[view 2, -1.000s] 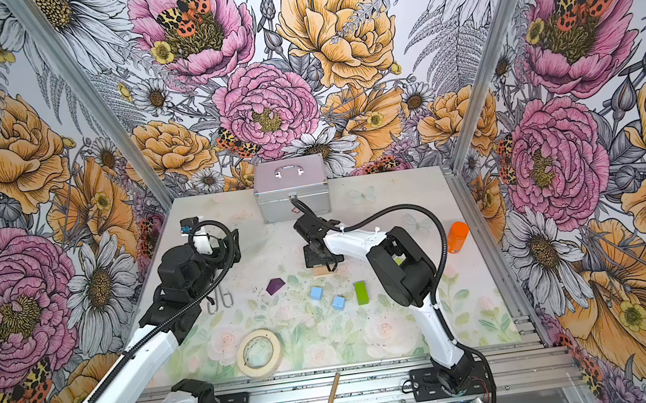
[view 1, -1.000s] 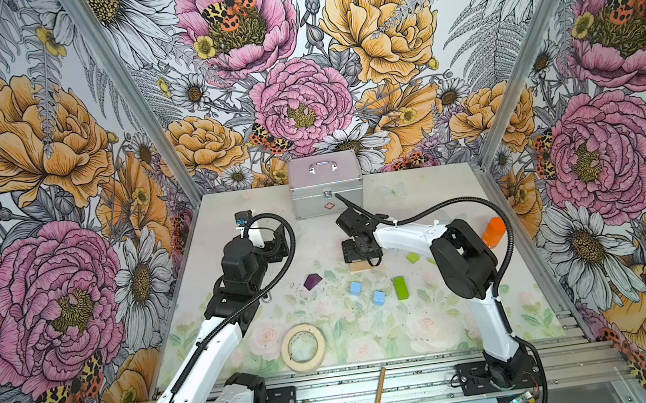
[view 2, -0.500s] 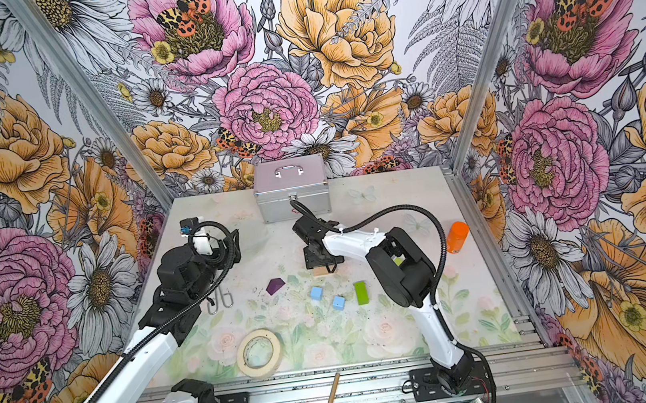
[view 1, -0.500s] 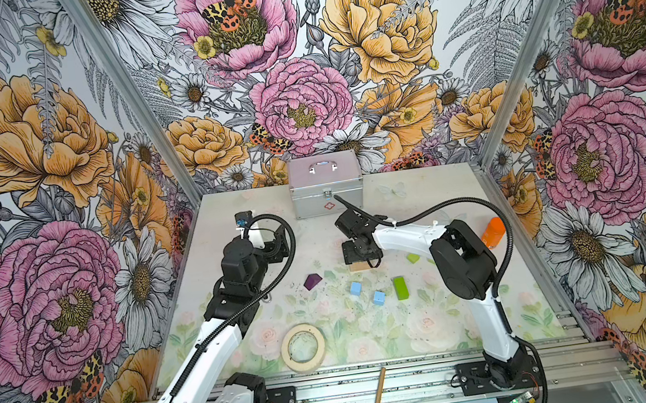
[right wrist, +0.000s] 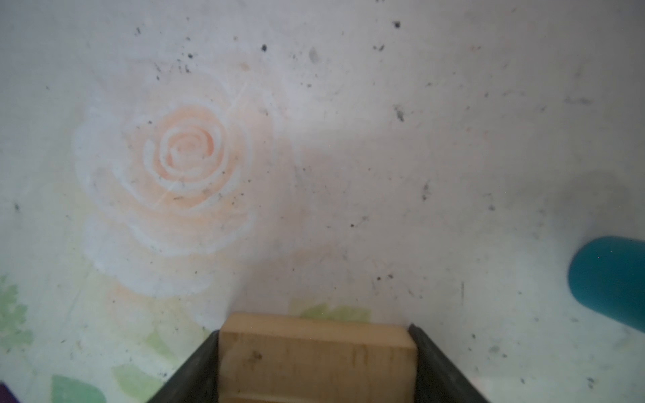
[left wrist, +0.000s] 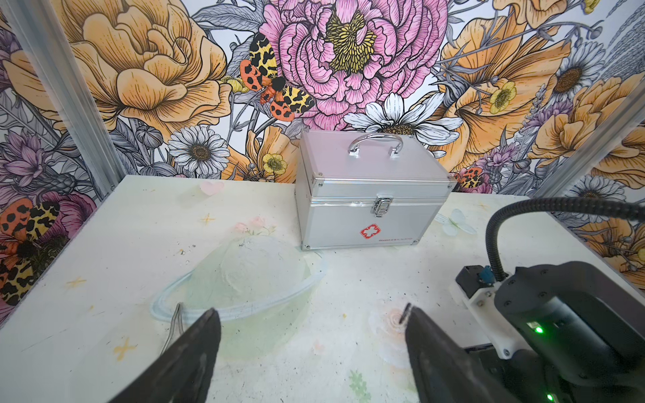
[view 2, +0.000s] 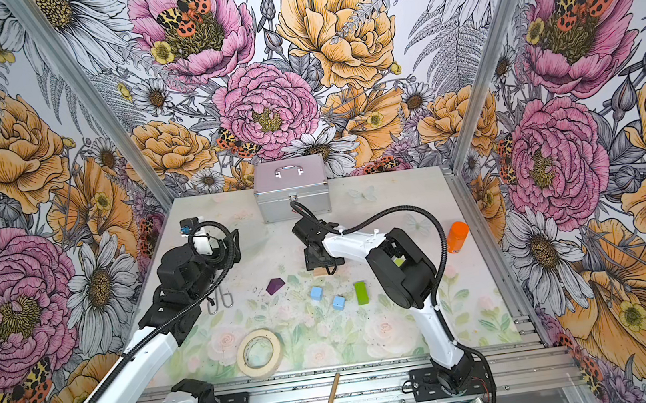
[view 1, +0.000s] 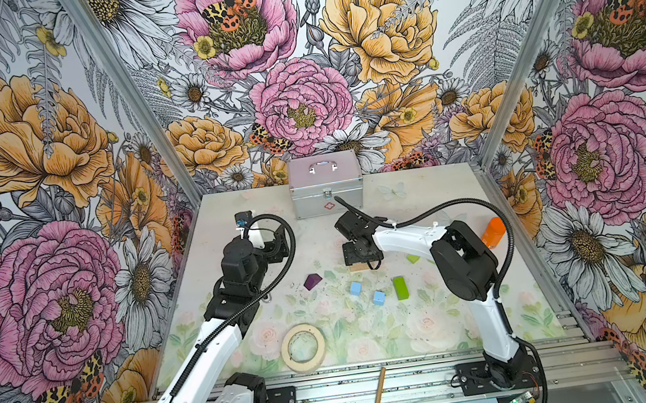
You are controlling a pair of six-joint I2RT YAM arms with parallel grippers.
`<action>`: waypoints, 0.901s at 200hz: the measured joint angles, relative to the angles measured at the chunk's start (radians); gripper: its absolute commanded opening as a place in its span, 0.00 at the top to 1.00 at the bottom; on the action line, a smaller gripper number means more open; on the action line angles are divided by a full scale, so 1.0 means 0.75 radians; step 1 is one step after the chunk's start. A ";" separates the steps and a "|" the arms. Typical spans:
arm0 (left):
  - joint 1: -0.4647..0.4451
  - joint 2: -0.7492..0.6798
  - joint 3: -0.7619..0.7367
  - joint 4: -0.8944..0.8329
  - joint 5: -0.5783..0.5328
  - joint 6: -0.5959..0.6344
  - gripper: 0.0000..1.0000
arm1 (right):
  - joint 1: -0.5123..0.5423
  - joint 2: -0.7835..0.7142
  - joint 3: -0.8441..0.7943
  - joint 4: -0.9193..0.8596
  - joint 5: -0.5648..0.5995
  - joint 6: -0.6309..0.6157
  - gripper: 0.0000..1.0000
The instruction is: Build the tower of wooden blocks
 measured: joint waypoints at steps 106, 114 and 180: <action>-0.006 -0.001 0.000 0.000 -0.005 0.001 0.16 | 0.010 -0.001 -0.002 -0.002 0.005 0.009 0.60; -0.006 -0.001 0.000 0.000 -0.005 0.000 0.16 | 0.011 -0.001 -0.002 -0.002 0.005 0.009 0.58; -0.007 -0.001 0.000 0.000 -0.005 0.000 0.16 | 0.011 -0.001 -0.002 -0.002 0.005 0.009 0.25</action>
